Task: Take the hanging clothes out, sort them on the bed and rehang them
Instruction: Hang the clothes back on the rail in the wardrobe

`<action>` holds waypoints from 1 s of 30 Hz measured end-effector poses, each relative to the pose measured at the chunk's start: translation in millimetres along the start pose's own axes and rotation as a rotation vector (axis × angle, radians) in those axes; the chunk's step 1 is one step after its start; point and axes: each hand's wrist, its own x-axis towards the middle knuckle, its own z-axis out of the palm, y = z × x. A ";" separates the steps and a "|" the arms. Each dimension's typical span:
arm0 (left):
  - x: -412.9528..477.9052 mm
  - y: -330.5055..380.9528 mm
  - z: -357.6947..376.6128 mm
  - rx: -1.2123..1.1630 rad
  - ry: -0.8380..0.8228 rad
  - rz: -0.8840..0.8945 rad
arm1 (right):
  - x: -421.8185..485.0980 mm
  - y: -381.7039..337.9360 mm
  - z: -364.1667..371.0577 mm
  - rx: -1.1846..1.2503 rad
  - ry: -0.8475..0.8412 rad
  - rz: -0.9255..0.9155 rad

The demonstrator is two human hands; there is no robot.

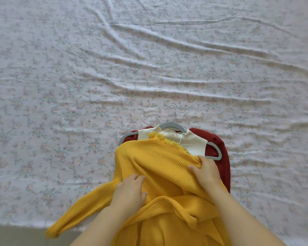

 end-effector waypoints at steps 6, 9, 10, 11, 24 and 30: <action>2.2 6.6 -7.3 -0.014 0.013 0.025 | -6.3 -10.6 -12.1 0.056 0.001 -0.061; 3.8 7.6 -8.3 -0.011 0.023 0.029 | 7.9 -22.4 -19.3 0.061 -0.080 -0.008; 4.7 6.9 -7.5 -0.010 0.025 0.028 | 15.1 -26.8 -20.3 0.055 -0.108 0.004; 5.8 5.7 -6.6 -0.009 0.026 0.027 | 22.4 -31.2 -19.9 0.048 -0.135 0.011; 2.5 -10.5 -5.8 -0.038 0.017 -0.014 | 18.8 -62.1 -10.0 0.304 0.136 -0.083; -10.8 2.5 -44.4 -0.096 0.219 0.053 | -47.6 -83.3 -44.1 0.286 0.309 -0.386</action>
